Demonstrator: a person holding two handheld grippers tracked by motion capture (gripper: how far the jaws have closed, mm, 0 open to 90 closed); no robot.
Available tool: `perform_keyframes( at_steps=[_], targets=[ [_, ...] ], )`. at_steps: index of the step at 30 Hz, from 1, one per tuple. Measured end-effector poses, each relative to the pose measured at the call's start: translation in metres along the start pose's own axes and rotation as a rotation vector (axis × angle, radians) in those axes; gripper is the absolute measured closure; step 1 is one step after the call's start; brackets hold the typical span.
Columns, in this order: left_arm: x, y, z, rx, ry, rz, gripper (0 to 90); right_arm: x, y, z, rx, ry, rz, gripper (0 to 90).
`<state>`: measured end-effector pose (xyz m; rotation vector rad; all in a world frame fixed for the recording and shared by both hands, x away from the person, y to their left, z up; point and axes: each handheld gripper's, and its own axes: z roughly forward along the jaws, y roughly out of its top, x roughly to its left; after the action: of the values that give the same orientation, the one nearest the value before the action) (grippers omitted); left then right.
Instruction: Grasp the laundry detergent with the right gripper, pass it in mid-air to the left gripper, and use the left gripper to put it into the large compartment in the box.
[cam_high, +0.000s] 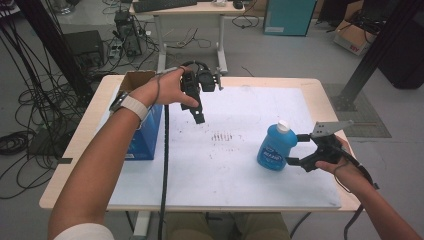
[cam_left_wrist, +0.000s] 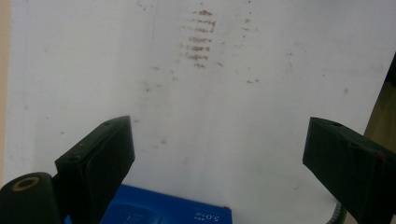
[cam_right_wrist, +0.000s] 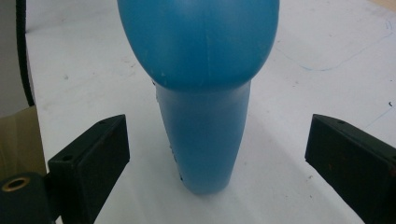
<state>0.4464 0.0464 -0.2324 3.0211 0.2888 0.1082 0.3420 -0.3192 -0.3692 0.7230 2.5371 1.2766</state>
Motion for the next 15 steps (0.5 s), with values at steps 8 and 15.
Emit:
perform_keyframes(
  at_steps=[8,15],
  targets=[
    [0.001,0.0,0.001,0.002,0.0,-0.001,9.4,0.001,-0.004,0.006,-0.03,-0.012,0.013,5.8],
    [0.001,-0.001,0.003,0.001,-0.003,-0.005,9.4,0.002,-0.008,0.012,-0.061,-0.022,0.016,5.7]
  ],
)
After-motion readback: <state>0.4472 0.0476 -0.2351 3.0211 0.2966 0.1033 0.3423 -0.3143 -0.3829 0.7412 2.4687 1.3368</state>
